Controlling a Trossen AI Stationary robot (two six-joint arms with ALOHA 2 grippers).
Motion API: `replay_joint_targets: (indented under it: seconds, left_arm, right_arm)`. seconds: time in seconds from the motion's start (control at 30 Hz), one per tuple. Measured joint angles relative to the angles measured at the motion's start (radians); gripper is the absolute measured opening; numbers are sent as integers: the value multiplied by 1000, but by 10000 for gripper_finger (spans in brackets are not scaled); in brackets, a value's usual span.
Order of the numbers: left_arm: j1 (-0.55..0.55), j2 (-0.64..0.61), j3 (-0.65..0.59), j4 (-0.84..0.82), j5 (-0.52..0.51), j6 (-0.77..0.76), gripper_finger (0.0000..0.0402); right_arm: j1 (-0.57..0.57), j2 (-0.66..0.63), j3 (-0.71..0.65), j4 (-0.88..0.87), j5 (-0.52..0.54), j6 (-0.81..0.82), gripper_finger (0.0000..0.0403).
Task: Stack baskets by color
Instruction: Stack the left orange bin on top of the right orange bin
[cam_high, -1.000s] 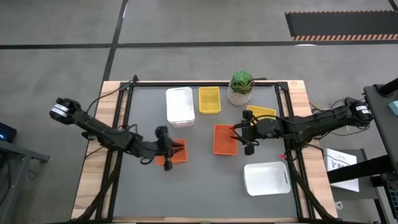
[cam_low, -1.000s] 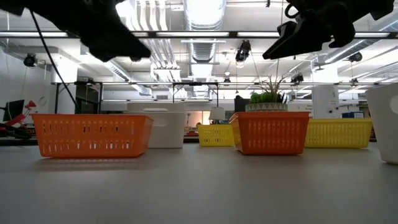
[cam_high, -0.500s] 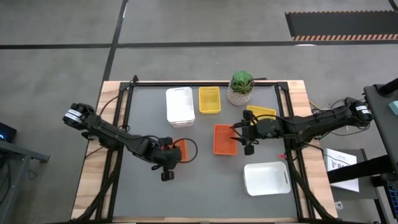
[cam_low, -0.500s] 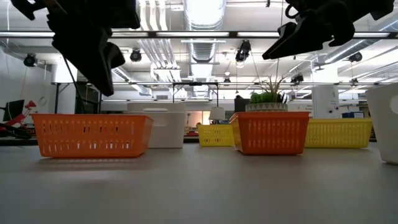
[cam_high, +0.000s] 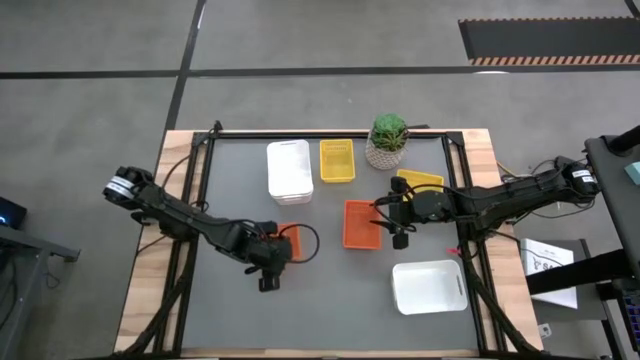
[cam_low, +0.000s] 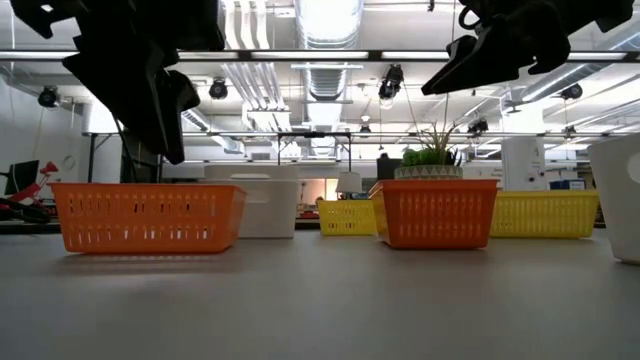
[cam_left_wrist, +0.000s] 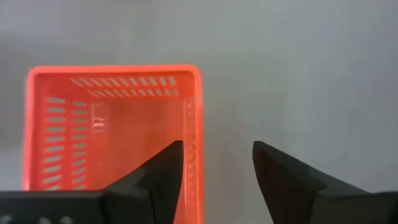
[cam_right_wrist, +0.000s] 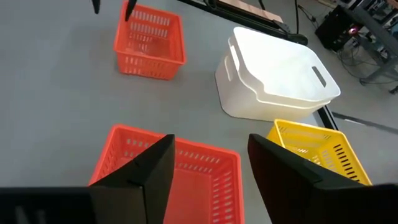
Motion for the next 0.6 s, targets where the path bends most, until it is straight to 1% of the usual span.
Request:
replay_joint_targets:
  seconds: [0.07, 0.17, 0.3, 0.4, 0.5, 0.6]
  left_arm:
    - [0, 0, -4, 4, -8, 0, 181]
    - [1, 9, -26, 1, -48, 0, 182]
    - [2, 39, -72, 72, -50, 3, 182]
    - [2, 58, -80, 99, -49, 6, 181]
    - [3, 66, -81, 105, -50, 8, 170]
    - [3, 70, -81, 108, -51, 6, 143]
  right_arm:
    - [0, 0, 0, -1, 0, 0, 196]
    - [0, 0, 0, 0, 0, 0, 196]
    - [0, 0, 0, -2, 0, 6, 196]
    - [0, 0, 0, -2, 0, 8, 196]
    - [0, 0, 0, -2, 0, 7, 196]
    - [0, 0, 0, -4, 0, 8, 196]
